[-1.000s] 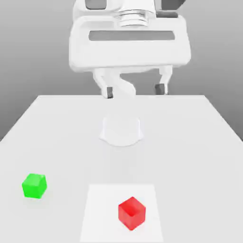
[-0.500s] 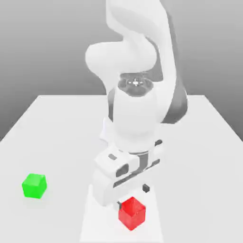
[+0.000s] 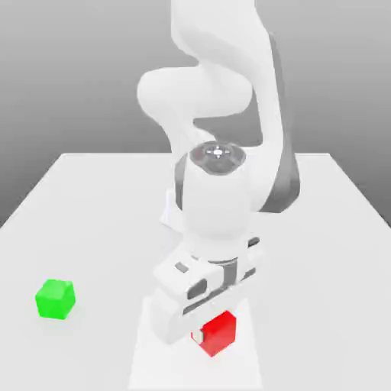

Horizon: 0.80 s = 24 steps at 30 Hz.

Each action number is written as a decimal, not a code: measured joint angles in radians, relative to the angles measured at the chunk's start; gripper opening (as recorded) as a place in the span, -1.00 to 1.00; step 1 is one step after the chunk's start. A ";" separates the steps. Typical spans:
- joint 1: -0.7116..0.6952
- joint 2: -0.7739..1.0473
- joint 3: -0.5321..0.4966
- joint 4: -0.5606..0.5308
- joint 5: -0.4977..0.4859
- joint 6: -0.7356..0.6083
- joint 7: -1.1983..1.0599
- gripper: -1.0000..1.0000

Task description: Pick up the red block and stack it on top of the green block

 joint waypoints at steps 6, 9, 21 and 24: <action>-0.238 -0.095 -0.141 -0.036 -0.049 -0.052 -0.233 -1.00; -0.360 -0.135 -0.199 -0.055 -0.065 -0.073 -0.364 -1.00; -0.511 0.016 -0.191 -0.067 0.114 0.073 -0.676 -1.00; -0.519 0.035 -0.179 -0.066 0.133 0.091 -0.690 1.00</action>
